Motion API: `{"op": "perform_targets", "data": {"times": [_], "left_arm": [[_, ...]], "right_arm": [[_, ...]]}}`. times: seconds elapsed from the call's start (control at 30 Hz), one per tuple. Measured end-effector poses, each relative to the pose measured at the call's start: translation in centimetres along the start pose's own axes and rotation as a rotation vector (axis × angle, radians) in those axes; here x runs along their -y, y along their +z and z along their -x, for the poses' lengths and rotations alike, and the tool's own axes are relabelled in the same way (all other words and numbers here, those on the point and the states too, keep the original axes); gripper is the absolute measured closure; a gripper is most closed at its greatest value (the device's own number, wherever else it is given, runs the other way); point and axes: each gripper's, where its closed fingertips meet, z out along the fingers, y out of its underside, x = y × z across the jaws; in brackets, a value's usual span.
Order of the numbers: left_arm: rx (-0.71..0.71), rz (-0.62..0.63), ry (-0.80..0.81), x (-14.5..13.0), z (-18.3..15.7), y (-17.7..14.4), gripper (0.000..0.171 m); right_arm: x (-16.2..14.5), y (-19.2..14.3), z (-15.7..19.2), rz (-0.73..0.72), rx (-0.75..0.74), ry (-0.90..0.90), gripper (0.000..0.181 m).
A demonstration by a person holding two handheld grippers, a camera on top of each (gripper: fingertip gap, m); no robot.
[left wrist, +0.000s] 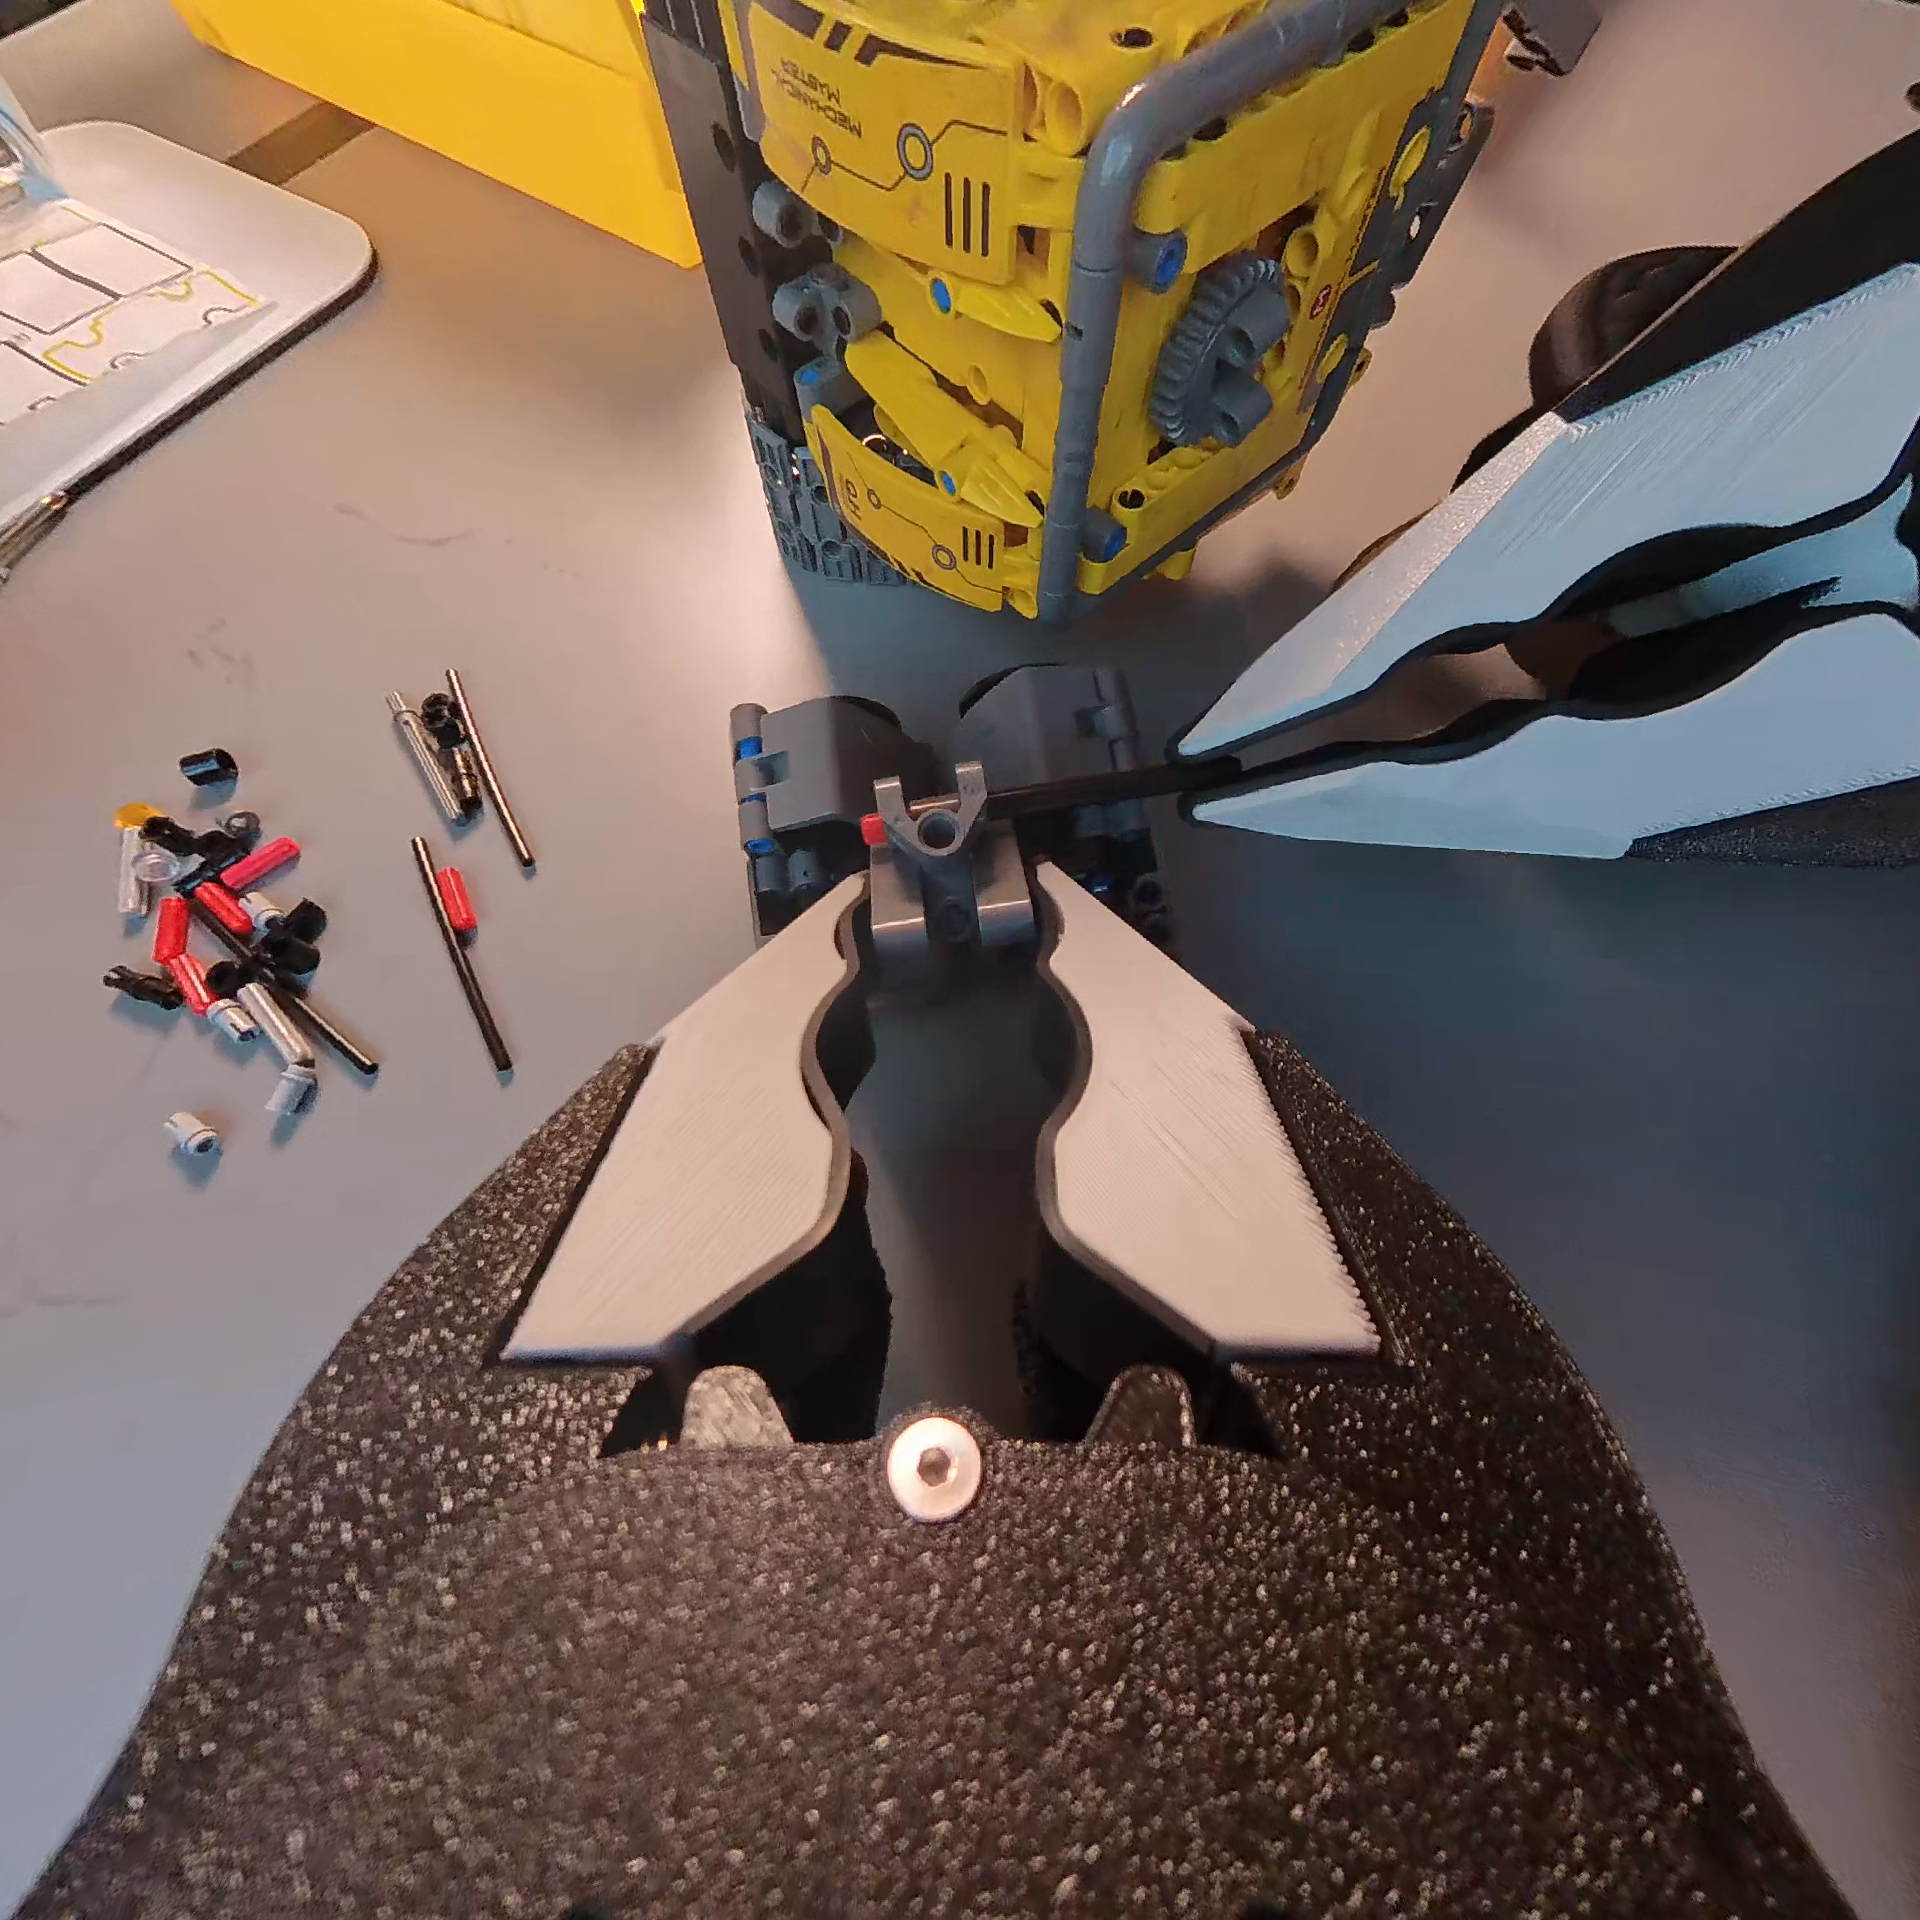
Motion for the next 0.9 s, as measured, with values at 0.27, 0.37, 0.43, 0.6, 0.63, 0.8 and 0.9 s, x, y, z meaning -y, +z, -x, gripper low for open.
{"op": "perform_targets", "data": {"times": [0.27, 0.37, 0.43, 0.6, 0.63, 0.8, 0.9], "left_arm": [[0.042, 0.027, 0.063, -0.1, 0.3, 0.0, 0.149], [0.059, 0.032, 0.086, -0.3, 0.5, -0.1, 0.149], [0.049, 0.031, 0.105, -0.2, 0.2, 0.0, 0.15], [0.044, 0.046, 0.15, 0.1, -0.5, 0.6, 0.146], [0.033, 0.04, 0.132, 0.1, -0.5, 0.6, 0.146], [0.003, 0.011, 0.069, 0.2, -0.3, 0.5, 0.146], [-0.001, 0.007, 0.053, 0.2, -0.3, 0.5, 0.146]], "right_arm": [[0.0, 0.4, -0.3, -0.01, 0.01, 0.024, 0.179], [-0.2, 0.7, -0.2, 0.003, 0.039, 0.034, 0.179], [-0.4, 1.0, -0.2, 0.012, 0.051, 0.043, 0.179], [0.0, 1.9, -0.8, -0.004, 0.05, 0.065, 0.178], [0.0, 1.9, -0.8, -0.004, 0.045, 0.058, 0.178], [0.1, 2.0, -0.9, 0.001, 0.009, 0.024, 0.179], [0.1, 2.0, -0.8, 0.015, -0.014, 0.012, 0.178]]}}
